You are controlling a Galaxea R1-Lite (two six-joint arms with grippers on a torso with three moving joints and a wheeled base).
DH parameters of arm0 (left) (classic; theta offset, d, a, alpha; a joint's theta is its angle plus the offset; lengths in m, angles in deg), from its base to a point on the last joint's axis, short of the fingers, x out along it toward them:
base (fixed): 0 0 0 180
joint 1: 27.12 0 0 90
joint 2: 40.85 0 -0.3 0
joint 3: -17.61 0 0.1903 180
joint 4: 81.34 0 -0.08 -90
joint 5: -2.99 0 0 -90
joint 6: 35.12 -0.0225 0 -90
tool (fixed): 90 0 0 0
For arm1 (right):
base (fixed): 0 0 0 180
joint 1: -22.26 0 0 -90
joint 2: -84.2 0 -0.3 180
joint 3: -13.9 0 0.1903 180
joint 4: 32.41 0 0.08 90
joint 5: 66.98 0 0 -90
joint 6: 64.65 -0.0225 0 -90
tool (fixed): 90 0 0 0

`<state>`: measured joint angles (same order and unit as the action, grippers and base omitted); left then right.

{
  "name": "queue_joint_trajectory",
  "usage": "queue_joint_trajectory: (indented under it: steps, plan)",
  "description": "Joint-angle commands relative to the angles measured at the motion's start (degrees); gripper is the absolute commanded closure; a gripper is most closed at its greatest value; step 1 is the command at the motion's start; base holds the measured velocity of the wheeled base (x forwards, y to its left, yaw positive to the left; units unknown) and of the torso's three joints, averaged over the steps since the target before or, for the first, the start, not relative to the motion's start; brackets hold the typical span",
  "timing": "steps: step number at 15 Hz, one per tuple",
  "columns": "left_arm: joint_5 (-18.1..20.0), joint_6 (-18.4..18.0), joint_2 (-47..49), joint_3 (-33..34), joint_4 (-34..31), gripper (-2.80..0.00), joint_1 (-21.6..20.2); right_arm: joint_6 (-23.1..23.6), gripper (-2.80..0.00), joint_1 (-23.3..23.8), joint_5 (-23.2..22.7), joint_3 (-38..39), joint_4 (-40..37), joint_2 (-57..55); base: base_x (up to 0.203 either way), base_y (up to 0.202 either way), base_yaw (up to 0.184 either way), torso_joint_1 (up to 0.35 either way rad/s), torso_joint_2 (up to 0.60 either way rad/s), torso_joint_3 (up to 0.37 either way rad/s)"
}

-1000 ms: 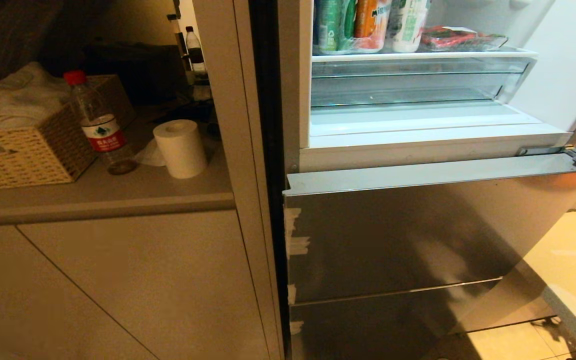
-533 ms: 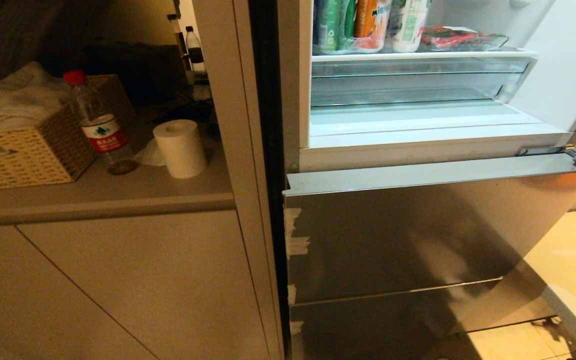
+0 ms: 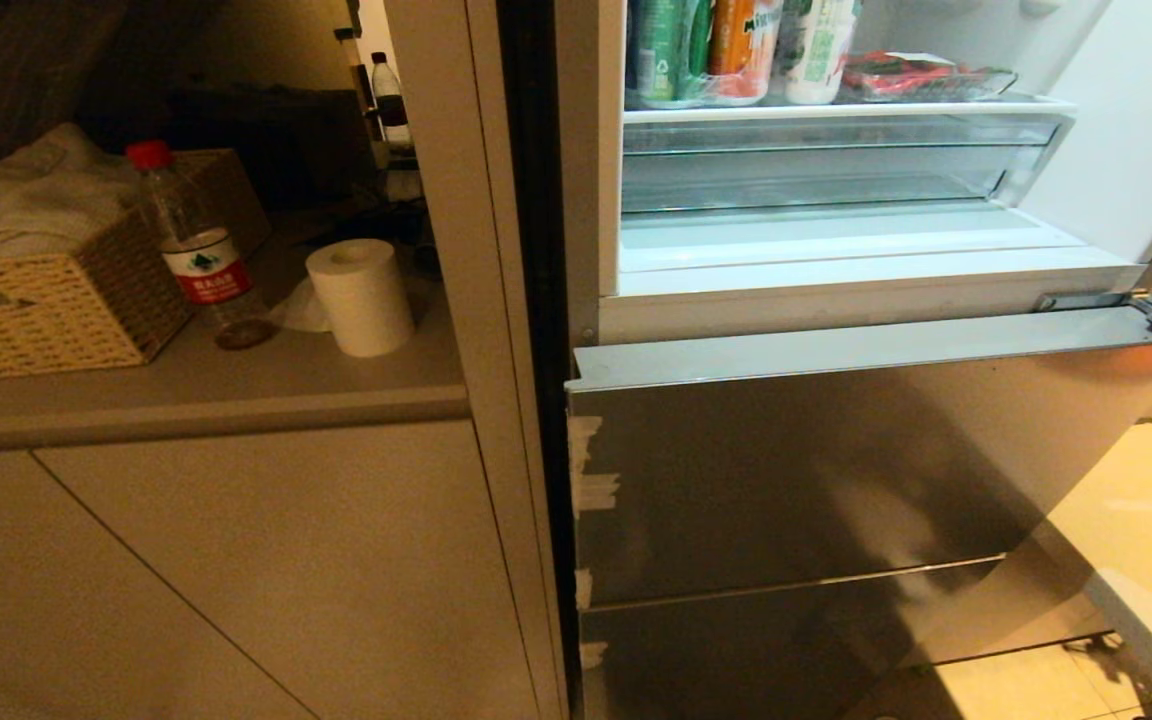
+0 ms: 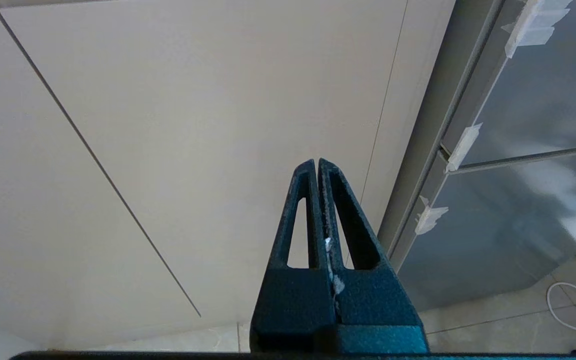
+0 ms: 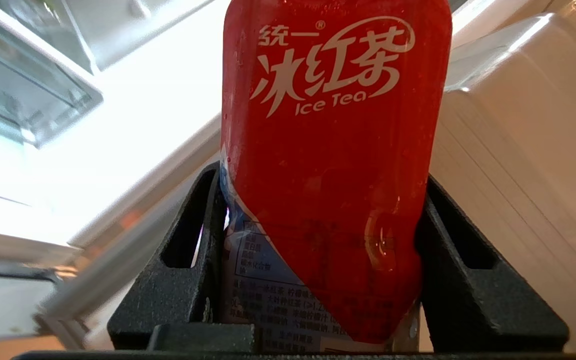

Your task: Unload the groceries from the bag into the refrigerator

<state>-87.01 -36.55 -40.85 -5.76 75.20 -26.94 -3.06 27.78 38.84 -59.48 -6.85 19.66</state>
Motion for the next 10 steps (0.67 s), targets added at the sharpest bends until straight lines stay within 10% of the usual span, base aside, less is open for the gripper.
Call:
queue_joint_trajectory:
  steps: [1,10]
  plan:
    - [0.0,0.0,0.0,0.0,0.0,0.00,0.0,1.3,0.00,0.6,0.1,-0.2,0.2,-0.1,0.000,0.000,0.000,0.000,0.00,0.000]
    - [0.0,-0.1,0.0,0.0,-0.1,0.00,0.0,0.9,0.00,8.5,0.1,3.2,0.1,1.0,0.000,0.000,0.000,0.000,0.00,0.000]
